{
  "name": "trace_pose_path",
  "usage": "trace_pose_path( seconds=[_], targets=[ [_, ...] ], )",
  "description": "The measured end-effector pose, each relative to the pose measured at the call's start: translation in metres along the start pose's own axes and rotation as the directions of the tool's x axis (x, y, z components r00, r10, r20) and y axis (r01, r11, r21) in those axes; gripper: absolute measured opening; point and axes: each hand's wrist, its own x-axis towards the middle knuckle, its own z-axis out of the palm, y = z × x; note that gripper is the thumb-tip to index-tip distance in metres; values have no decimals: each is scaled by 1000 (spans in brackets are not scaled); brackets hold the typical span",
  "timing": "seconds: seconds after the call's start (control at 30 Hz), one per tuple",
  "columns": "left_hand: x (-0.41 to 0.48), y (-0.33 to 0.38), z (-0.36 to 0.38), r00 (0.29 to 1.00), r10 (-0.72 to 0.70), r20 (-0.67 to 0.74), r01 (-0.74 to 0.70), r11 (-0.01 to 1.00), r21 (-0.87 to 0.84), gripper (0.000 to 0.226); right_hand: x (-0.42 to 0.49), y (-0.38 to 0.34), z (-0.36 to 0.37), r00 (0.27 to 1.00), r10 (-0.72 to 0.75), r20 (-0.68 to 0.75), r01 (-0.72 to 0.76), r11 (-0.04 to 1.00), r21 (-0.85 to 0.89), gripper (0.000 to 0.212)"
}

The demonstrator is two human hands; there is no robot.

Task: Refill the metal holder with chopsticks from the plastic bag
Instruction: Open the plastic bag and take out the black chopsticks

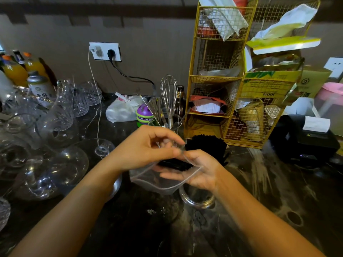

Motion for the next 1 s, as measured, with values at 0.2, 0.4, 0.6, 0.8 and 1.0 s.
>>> trace_pose_path(
  seconds=[0.2, 0.4, 0.6, 0.8, 1.0],
  targets=[
    [5, -7, -13, 761, -144, -632, 69, 987, -143, 21, -14, -23, 3, 994, -110, 25, 112, 989, -99, 30],
    [21, -34, -14, 809, -550, -209, 317, 707, -632, 32, -16, -49, -7, 981, -195, 2, 190, 953, -238, 50],
    [71, -32, 0, 908, -419, 20, 328, 679, -656, 15, -17, -76, -17, 938, -321, -130, 242, 875, -419, 53],
    [110, -37, 12, 929, -370, 14, 305, 744, -595, 15, -23, -86, -30, 876, -461, -143, 299, 752, -588, 54],
    [116, -40, 14, 941, -323, -103, 223, 820, -527, 35, -16, -87, -34, 795, -586, -154, 270, 571, -775, 60]
  ],
)
